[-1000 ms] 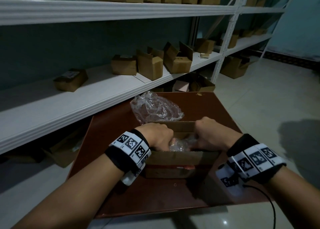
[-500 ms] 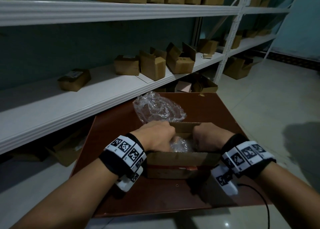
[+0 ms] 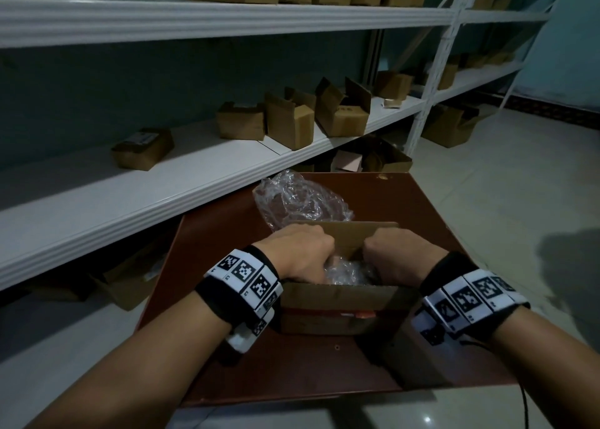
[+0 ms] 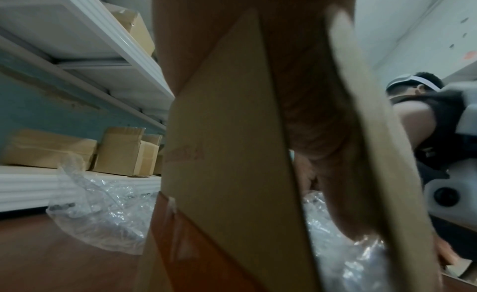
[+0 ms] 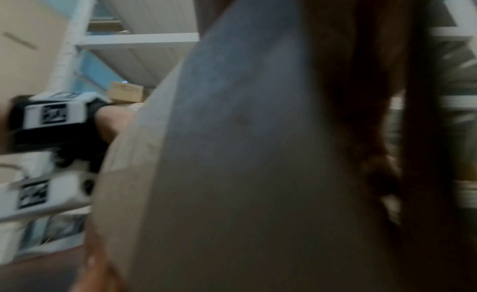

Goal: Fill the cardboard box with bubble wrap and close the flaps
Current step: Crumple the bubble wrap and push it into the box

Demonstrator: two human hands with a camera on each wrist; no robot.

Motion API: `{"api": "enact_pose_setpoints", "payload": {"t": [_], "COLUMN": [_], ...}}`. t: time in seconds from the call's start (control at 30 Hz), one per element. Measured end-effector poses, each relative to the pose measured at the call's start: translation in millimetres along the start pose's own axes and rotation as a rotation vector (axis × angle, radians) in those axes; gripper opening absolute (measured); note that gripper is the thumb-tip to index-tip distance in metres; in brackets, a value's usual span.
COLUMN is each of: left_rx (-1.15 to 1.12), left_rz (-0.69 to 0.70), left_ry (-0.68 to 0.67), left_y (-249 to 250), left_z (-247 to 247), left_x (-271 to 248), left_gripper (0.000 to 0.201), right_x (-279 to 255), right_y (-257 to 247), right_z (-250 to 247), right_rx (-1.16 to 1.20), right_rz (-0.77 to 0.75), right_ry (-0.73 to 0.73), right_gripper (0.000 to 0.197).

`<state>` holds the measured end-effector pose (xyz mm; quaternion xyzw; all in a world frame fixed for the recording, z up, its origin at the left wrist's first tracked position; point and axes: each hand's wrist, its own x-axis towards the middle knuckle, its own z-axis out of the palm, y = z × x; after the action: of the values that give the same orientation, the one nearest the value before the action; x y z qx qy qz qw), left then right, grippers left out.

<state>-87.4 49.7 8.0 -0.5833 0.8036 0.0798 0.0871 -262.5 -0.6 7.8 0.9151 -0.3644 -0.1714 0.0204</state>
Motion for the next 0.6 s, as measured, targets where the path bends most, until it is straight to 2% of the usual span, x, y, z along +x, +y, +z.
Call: {"api": "enact_pose_setpoints", "payload": {"t": [0.13,0.3,0.5,0.6], "left_rx": [0.033,0.033,-0.004,-0.021], "left_rz": [0.009,-0.001,-0.017,-0.017], "left_ry": [0.006,0.0,-0.017,-0.025], "left_y": [1,-1,-4,-7], "left_z": [-1,2,8,10], "left_x": [-1,-3,-6,-7], "left_gripper": [0.05,0.048,0.047,0.055], "right_x": [4,11,16,14], "right_y": [-9,-12,-10,-8], "right_z": [5,10,13,14], "right_rx": [-0.018,-0.131,-0.112,-0.028], "right_rz": [0.033,0.03,-0.029,-0.036], "right_ry": [-0.069,-0.198,-0.179,-0.187], "right_gripper": [0.024,0.028,0.028,0.026]}}
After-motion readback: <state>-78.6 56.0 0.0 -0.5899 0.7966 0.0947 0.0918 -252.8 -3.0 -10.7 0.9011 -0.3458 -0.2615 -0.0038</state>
